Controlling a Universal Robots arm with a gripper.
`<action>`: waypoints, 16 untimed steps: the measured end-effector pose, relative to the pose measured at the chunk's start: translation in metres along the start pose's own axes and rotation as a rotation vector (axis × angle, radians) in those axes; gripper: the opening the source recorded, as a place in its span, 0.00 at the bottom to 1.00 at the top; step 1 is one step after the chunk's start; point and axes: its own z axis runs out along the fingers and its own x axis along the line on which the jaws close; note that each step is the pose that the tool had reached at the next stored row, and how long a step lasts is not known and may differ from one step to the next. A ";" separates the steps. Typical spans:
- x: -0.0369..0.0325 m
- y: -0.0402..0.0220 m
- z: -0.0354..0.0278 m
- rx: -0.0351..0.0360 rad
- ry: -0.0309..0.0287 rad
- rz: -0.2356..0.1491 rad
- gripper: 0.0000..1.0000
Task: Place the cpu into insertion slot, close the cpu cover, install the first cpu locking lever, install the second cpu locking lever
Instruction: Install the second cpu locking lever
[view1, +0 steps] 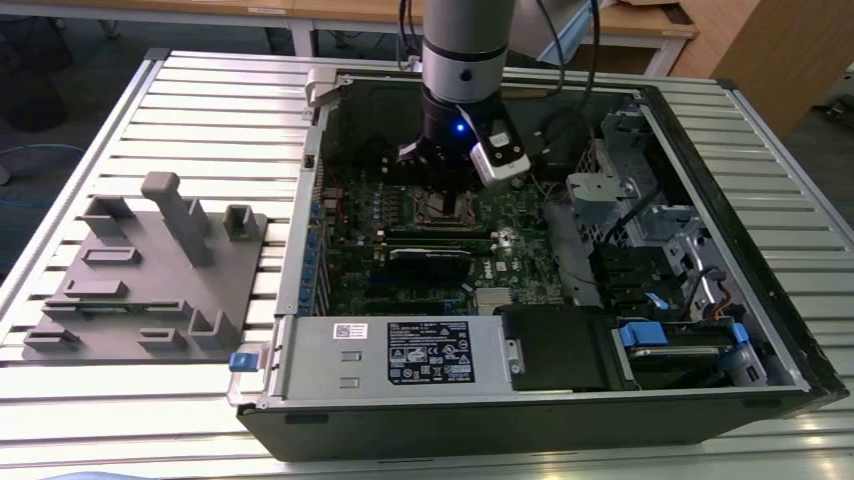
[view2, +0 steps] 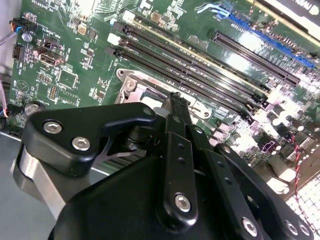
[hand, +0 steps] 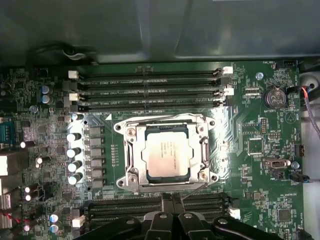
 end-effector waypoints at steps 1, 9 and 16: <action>0.0000 -0.0008 0.0000 0.0000 0.0000 0.000 0.11; 0.0011 -0.0025 -0.0001 0.0002 0.0000 0.000 0.11; 0.0069 -0.0034 -0.0003 0.0001 0.0000 0.000 0.11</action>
